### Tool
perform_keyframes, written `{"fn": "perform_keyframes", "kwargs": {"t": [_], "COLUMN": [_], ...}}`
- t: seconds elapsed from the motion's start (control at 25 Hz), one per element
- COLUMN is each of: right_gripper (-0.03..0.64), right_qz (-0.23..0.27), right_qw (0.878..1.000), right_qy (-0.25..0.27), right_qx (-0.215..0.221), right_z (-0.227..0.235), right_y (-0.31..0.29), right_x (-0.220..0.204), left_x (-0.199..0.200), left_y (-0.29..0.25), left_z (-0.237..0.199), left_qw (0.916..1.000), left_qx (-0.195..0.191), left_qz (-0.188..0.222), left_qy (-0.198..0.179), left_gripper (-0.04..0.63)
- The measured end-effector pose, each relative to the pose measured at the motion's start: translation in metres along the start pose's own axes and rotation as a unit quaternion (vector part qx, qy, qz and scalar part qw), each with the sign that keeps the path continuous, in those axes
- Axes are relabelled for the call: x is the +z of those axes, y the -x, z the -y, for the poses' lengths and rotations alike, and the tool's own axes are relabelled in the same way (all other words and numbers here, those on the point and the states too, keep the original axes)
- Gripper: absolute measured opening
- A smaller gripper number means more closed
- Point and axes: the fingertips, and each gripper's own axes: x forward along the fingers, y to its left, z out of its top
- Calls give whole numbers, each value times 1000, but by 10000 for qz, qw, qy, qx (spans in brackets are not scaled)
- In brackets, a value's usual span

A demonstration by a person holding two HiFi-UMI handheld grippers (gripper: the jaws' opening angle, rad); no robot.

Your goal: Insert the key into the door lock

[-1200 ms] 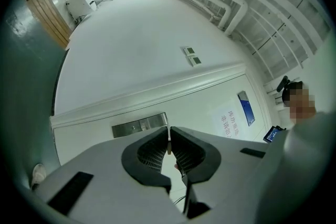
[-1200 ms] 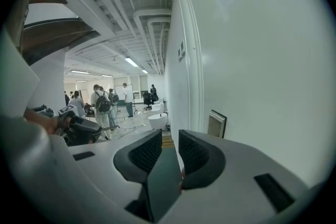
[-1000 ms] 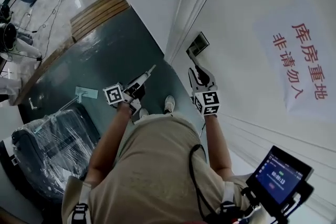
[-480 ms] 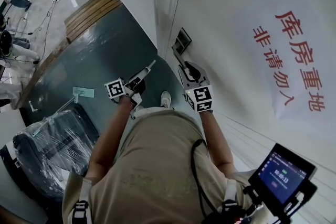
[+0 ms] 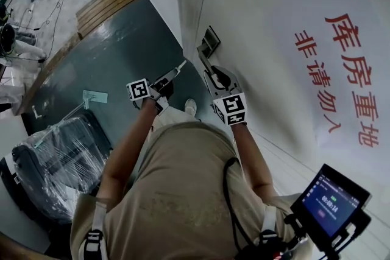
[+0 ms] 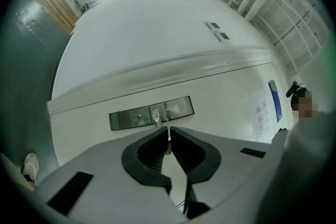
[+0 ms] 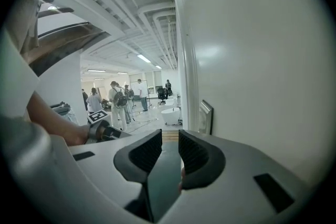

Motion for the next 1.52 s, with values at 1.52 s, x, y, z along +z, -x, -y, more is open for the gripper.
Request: {"fn": "perform_keyframes", "kwargs": {"t": [1.52], "right_gripper": [104], "right_qz": [-150], "right_qw": [9997], "right_qy": [-119], "right_qx": [-117], "right_z": [14], "right_y": [-11], "right_x": [-18], "left_x": [-2], "left_y": [-100], "left_z": [-74], "left_qw": [9954], "left_qx": [-64], "left_qz": [-714], "left_qy": [641], "left_gripper": [35]}}
